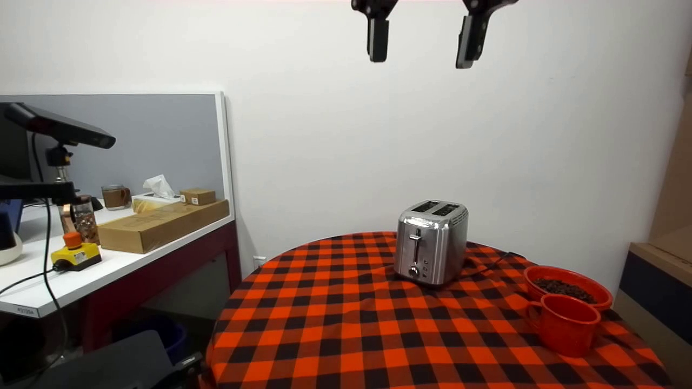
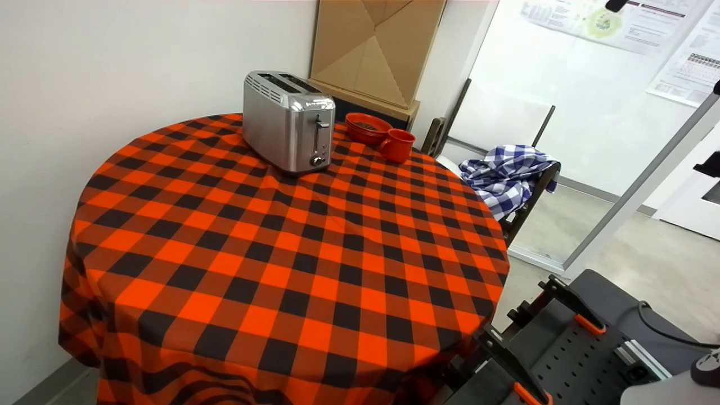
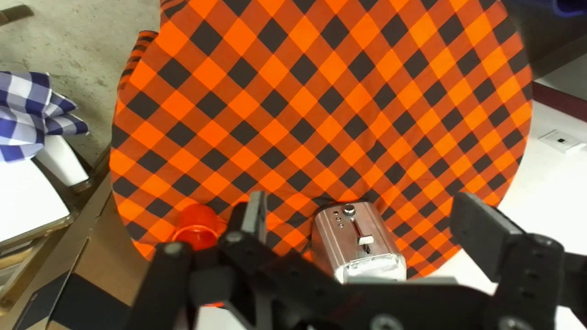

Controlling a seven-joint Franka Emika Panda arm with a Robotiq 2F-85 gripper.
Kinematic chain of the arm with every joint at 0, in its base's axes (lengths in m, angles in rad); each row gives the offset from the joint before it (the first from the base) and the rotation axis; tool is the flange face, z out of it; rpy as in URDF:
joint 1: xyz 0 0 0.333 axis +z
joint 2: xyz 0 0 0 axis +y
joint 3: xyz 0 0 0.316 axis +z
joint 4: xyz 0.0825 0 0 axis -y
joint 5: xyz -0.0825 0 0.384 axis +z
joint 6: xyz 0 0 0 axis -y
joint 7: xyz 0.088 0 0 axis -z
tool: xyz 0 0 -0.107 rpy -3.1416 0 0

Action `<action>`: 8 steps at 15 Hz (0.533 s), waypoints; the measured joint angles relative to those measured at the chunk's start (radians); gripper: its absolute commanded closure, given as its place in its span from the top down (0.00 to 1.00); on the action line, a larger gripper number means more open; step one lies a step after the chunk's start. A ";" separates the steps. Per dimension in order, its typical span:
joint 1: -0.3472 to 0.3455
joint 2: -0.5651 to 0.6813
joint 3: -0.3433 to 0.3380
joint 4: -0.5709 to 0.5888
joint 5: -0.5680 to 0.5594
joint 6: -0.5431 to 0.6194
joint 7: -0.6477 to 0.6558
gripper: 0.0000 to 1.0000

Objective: Push down the switch of the toaster

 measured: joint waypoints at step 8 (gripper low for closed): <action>0.065 0.200 0.146 0.112 0.016 0.131 0.067 1.00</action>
